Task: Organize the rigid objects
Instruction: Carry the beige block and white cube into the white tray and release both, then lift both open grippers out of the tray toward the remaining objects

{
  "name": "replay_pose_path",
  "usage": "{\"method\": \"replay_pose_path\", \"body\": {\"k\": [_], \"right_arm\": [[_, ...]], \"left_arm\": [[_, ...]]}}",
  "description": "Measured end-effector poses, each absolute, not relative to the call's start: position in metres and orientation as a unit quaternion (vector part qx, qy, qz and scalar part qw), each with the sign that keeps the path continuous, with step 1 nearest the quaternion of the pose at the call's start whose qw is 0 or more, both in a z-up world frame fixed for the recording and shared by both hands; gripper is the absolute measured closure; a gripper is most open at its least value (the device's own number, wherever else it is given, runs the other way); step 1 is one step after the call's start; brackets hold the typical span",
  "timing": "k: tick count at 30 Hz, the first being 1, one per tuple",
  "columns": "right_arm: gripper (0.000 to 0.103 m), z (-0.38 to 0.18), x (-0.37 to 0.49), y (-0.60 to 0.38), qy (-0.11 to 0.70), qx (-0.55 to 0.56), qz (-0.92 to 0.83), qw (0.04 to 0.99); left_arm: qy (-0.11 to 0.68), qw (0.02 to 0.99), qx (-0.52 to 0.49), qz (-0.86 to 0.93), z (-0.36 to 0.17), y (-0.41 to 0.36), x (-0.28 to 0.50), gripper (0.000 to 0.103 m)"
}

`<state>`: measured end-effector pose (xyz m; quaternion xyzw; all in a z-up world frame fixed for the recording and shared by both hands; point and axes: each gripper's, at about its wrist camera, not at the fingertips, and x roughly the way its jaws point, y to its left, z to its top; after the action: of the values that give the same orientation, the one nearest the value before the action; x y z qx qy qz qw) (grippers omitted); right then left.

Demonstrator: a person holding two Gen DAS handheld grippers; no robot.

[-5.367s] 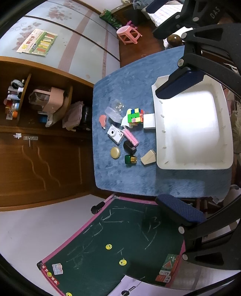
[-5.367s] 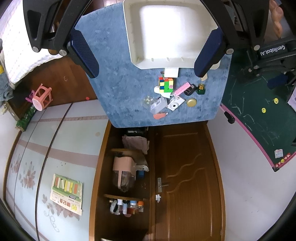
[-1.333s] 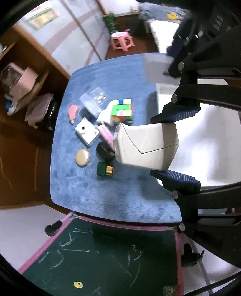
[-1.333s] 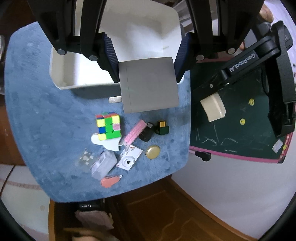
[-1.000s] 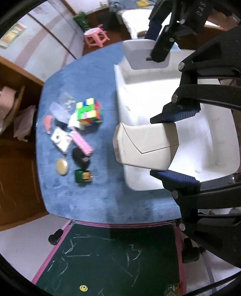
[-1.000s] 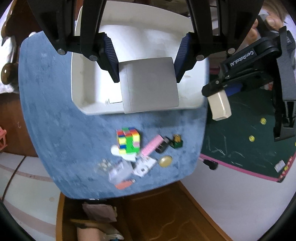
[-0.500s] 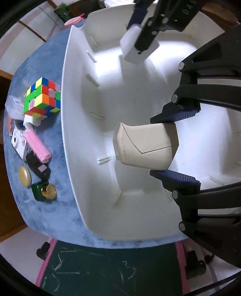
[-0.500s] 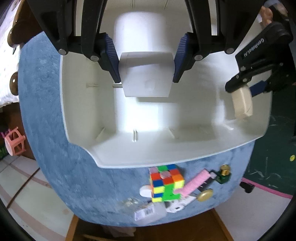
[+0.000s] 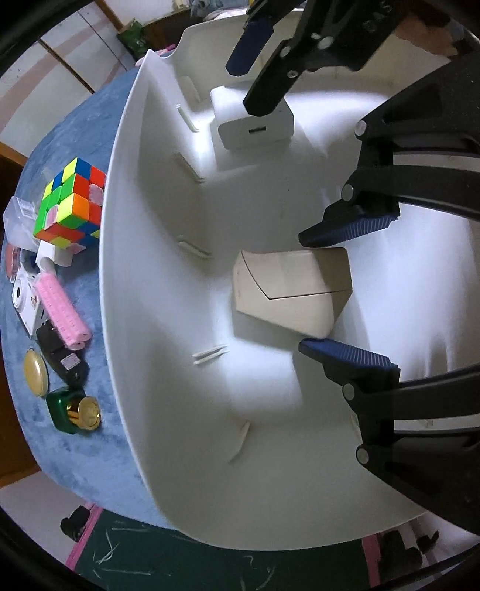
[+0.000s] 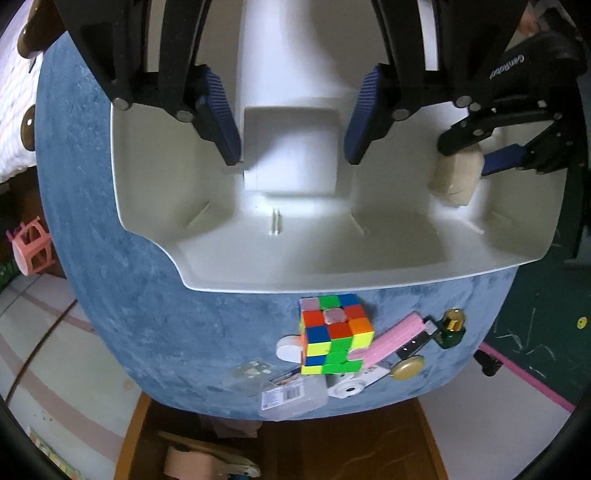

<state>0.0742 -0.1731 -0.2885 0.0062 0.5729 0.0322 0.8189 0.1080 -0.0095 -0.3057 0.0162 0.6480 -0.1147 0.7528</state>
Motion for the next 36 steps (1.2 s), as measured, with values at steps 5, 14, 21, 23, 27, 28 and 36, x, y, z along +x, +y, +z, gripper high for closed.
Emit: {"method": "replay_pose_path", "body": {"k": [5, 14, 21, 23, 27, 28, 36], "right_arm": [[0.029, -0.277, 0.069, -0.168, 0.564, 0.0, 0.043, 0.824], [0.029, -0.253, 0.065, -0.172, 0.554, 0.021, 0.056, 0.831], [0.029, -0.24, 0.061, -0.18, 0.552, 0.046, 0.055, 0.831], [0.029, -0.236, 0.059, -0.182, 0.55, 0.052, 0.055, 0.832], [0.029, -0.225, 0.055, -0.186, 0.542, 0.058, 0.055, 0.836], [0.029, -0.222, 0.054, -0.187, 0.54, 0.059, 0.056, 0.838], [0.029, -0.184, 0.051, -0.19, 0.509, 0.064, 0.06, 0.857]], "left_arm": [[0.64, 0.759, 0.049, -0.109, -0.304, -0.009, 0.109, 0.042], [0.645, 0.752, 0.08, -0.109, -0.291, -0.014, 0.104, 0.042], [0.637, 0.758, 0.074, -0.114, -0.27, -0.011, 0.103, 0.042], [0.628, 0.766, 0.078, -0.113, -0.262, -0.012, 0.102, 0.042], [0.608, 0.781, 0.081, -0.115, -0.24, -0.017, 0.094, 0.042], [0.603, 0.785, 0.08, -0.116, -0.236, -0.017, 0.092, 0.042], [0.566, 0.813, 0.057, -0.126, -0.182, -0.015, 0.083, 0.042]]}}
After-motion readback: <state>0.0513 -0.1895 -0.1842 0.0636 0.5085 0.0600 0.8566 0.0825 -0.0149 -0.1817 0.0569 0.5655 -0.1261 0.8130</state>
